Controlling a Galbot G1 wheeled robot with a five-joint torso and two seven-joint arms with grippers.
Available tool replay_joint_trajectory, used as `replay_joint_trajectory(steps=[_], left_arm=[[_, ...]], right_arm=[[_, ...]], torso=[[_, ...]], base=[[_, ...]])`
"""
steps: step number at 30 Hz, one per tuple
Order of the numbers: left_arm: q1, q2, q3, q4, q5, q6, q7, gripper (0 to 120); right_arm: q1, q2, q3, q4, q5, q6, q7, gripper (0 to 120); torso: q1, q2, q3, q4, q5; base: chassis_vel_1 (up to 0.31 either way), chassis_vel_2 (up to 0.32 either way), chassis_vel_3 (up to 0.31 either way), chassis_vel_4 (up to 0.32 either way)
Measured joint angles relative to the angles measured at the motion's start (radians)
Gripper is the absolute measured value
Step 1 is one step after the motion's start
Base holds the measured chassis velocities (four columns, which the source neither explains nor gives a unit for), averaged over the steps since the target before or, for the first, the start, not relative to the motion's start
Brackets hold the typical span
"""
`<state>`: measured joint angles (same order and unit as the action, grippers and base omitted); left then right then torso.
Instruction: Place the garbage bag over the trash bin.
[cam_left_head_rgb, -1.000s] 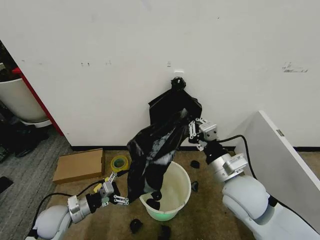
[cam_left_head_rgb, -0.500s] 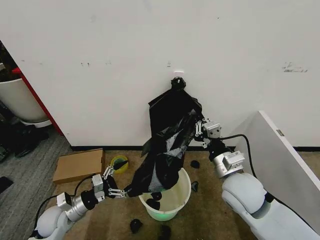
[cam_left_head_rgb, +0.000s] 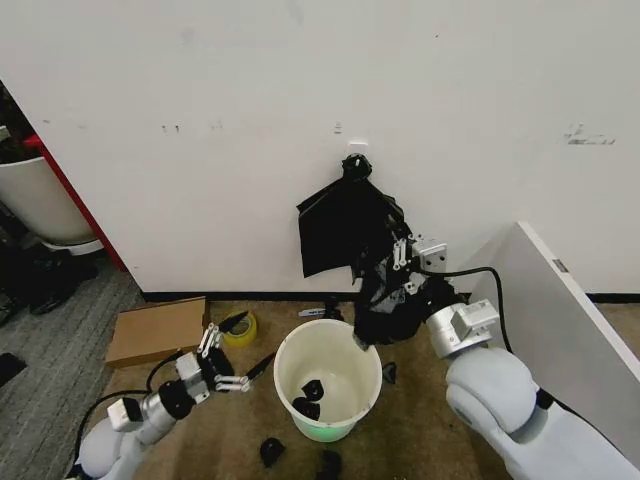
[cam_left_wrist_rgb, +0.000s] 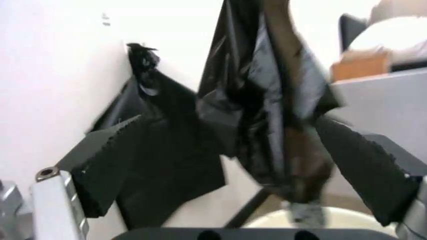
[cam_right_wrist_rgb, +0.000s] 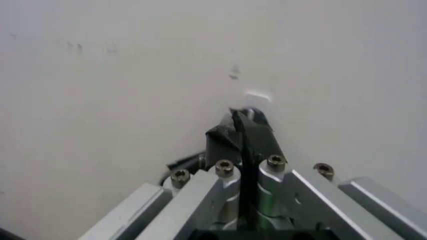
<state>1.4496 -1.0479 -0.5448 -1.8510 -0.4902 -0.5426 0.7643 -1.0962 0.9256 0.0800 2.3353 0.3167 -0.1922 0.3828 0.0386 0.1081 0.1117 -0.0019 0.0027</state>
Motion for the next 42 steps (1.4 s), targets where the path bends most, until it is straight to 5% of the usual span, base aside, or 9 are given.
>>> replay_joint_trajectory(steps=[6, 19, 33, 42], left_arm=[[-0.034, 0.031, 0.066, -0.059, 0.120, 0.056, -0.127, 100], [-0.141, 0.014, 0.176, 0.034, 0.134, 0.094, -0.002, 90], [-0.184, -0.033, 0.214, 0.074, 0.142, 0.121, 0.089, 43], [-0.172, -0.057, 0.212, 0.072, 0.169, 0.115, 0.115, 69]], right_arm=[[0.001, 0.001, -0.013, 0.032, 0.000, -0.007, -0.007, 0], [-0.014, 0.011, -0.021, 0.058, -0.007, -0.007, -0.019, 0], [-0.014, 0.015, -0.026, 0.059, -0.036, -0.051, 0.013, 0], [-0.007, 0.015, -0.036, 0.071, -0.023, -0.139, 0.076, 0]], torso=[[0.000, 0.000, 0.000, -0.0002, -0.0001], [0.000, 0.000, 0.000, -0.0001, 0.0000], [0.000, 0.000, 0.000, -0.0001, 0.0000], [0.000, 0.000, 0.000, -0.0001, 0.0000]], base=[[0.000, 0.000, 0.000, 0.000], [0.000, 0.000, 0.000, 0.000], [0.000, 0.000, 0.000, 0.000], [0.000, 0.000, 0.000, 0.000]])
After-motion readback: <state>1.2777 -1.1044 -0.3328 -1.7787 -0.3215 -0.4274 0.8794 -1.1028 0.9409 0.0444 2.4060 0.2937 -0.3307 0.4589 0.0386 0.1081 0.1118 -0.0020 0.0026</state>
